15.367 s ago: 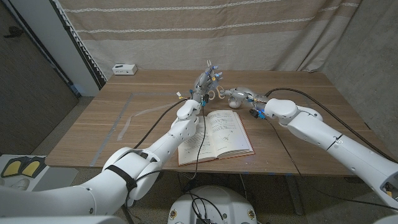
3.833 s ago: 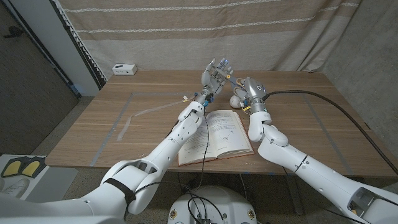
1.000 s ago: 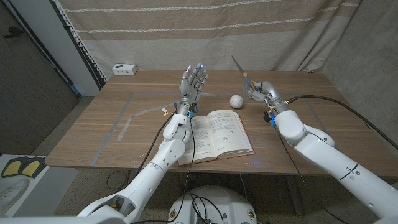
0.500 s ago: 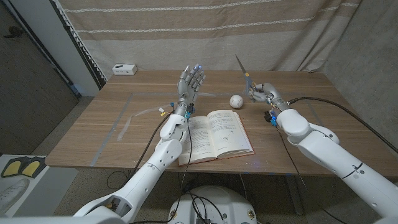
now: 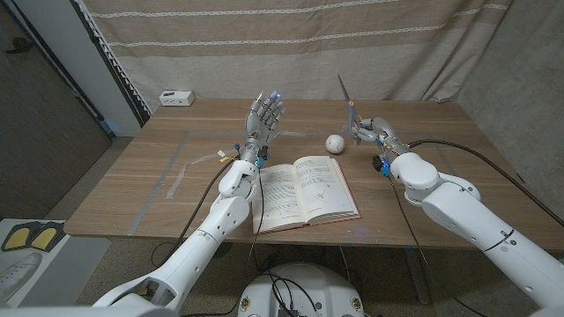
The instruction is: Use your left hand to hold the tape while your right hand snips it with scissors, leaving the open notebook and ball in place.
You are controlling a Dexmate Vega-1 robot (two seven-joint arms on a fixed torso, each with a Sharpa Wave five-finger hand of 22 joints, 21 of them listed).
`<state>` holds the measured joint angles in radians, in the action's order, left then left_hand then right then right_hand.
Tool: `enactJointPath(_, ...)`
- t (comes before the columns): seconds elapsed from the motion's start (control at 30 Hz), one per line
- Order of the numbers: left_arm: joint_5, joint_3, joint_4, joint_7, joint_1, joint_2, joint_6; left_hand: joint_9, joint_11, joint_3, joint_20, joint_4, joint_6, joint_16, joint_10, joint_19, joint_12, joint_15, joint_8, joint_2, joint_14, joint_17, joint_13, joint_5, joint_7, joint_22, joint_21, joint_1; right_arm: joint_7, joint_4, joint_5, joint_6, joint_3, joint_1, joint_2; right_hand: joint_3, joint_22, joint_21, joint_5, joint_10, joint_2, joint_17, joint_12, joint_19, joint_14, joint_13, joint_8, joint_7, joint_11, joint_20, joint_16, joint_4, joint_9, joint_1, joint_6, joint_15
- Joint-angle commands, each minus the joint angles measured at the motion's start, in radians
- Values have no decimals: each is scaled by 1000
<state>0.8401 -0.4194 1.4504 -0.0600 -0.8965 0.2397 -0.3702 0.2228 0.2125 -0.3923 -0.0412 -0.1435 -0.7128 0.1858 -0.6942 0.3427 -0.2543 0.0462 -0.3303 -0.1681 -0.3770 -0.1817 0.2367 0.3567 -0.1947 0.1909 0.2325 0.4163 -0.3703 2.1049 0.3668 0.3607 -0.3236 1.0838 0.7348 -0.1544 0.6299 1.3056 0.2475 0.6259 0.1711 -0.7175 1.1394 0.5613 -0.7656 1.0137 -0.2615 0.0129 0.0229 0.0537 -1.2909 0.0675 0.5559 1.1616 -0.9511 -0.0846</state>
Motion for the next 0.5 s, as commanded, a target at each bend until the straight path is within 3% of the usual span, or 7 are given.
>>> enactJointPath(0.03,-5,7,14,-3,-2,32,10,1,-1,4,-80,-1,-7,2,-12,-5,-6,165,0,-1,4,-1,2,9,-3,-1,-5,-4,-28,21,81,15,5,7,-13,5,-5,14,-6,158,-4,1,10,9,-15,8,-7,4,-151,134,-11,5,10,5,-17,-131)
enactJointPath(0.5,29,16,-3,-48,12,55,41,-1,1,11,-83,-2,-11,-2,-13,-10,-2,165,2,0,20,-1,0,12,-4,-2,-9,-2,-37,26,244,31,16,1,-56,10,-27,38,-14,146,-1,17,9,-20,8,4,-29,19,-144,118,-20,13,47,1,-31,-130)
